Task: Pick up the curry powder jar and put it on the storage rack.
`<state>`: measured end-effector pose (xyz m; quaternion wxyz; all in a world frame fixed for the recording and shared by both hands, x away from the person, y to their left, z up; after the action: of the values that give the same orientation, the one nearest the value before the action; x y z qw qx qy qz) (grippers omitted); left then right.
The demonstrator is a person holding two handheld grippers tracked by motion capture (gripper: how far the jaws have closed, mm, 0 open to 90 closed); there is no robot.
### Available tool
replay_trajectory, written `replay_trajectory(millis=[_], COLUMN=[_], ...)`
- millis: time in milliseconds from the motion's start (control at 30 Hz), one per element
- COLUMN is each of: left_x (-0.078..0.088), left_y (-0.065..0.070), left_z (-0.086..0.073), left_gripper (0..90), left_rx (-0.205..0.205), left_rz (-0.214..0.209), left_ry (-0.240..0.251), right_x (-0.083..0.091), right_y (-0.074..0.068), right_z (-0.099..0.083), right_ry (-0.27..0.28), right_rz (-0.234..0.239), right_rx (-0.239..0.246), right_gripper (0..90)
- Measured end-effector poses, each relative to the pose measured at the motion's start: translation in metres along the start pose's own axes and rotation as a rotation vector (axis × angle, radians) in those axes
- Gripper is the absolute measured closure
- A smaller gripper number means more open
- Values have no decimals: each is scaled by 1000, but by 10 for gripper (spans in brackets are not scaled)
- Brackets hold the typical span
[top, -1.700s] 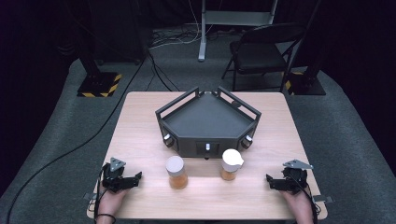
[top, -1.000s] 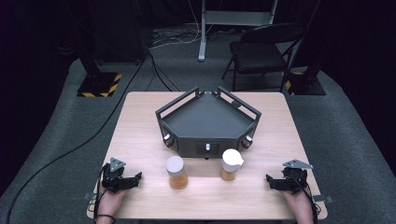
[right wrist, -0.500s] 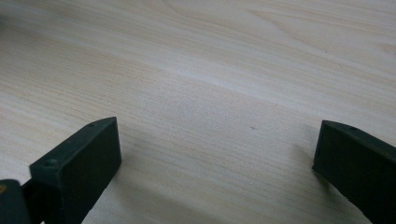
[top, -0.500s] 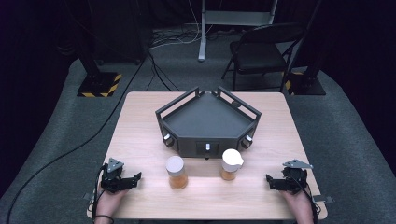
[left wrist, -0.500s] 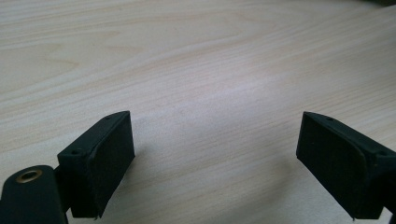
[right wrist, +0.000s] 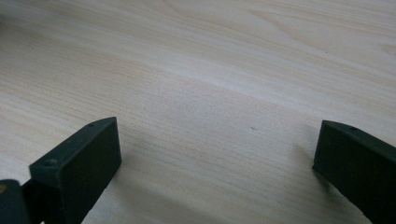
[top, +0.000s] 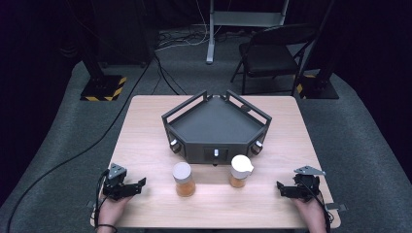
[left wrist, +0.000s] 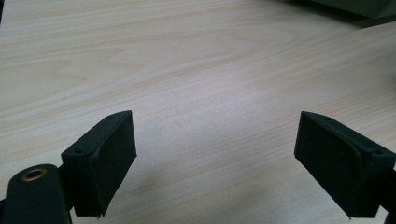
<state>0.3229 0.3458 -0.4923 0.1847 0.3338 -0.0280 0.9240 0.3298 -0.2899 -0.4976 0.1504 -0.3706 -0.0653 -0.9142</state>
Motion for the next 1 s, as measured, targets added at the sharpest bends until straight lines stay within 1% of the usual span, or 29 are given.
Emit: replay_trajectory(millis=[267, 500, 600, 733, 933, 1000], left_x=[6, 14, 17, 22, 30, 33], left_y=[4, 11, 12, 15, 21, 24], left_z=[4, 10, 11, 15, 19, 22], left_gripper=[128, 128, 128, 127, 129, 133], left_rx=[-10, -23, -22, -31, -48, -61], left_rz=[2, -5, -12, -22, -47, -53], left_ry=[29, 52, 60, 76, 96, 106], right_x=[0, 0, 0, 0, 0, 0], right_y=[0, 0, 0, 0, 0, 0], right_z=[0, 0, 0, 0, 0, 0], right_ry=[0, 0, 0, 0, 0, 0], right_rz=[1, 2, 3, 3, 3, 3], right_rx=[1, 2, 2, 3, 3, 3], right_gripper=[0, 0, 0, 0, 0, 0])
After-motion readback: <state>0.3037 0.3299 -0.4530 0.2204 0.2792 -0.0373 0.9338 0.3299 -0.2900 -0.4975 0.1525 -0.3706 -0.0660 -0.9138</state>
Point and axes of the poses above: each handheld gripper's, and its own axes: x roughly backward along the jaws, z roughly out of its top, y roughly to its right, the point moved 10 cm from there along -x, roughly forward along the jaws
